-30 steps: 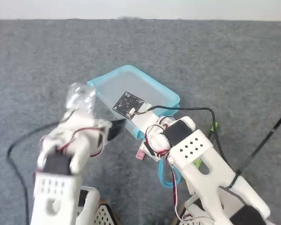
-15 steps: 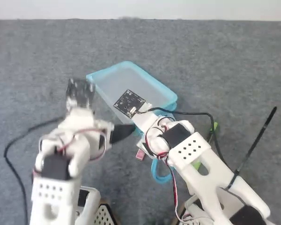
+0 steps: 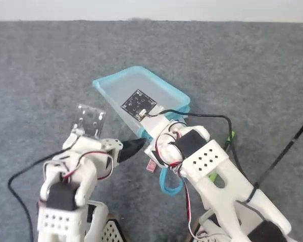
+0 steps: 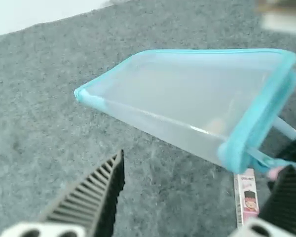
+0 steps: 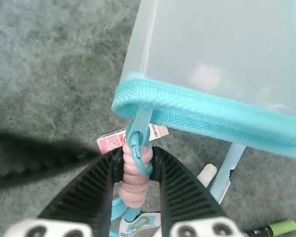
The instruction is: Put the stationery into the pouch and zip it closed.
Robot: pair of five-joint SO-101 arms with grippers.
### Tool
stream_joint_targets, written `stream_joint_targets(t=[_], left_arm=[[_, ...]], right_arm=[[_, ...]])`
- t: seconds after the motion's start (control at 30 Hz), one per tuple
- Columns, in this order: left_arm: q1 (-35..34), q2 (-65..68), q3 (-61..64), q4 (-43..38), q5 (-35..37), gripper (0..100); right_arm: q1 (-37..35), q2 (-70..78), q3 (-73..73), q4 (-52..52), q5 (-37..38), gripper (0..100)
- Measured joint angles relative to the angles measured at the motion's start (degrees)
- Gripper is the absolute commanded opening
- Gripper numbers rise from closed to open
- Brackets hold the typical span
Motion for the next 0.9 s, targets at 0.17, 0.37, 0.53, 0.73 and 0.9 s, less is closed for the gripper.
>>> stream_joint_targets(t=[0.17, 0.37, 0.53, 0.73, 0.9], left_arm=[[0.0, 7.3, 0.0, -3.9, 0.0, 44], [-0.1, 8.4, 0.0, -4.9, 0.0, 44], [-0.1, 8.4, 2.7, -8.1, 0.0, 44], [-1.5, 8.4, 3.1, -8.7, 0.0, 43], [-2.9, 8.5, 4.3, -10.9, 0.0, 41]], right_arm=[[0.2, 0.0, -2.6, 2.6, 0.0, 0.6], [0.1, 0.0, -2.8, 2.7, 0.0, 0.6], [-0.4, 0.0, -5.0, 6.3, 0.0, 0.6], [-2.9, 0.0, -6.4, 9.0, 0.2, 0.6], [-3.1, 0.0, -6.6, 9.4, 0.6, 0.7]])
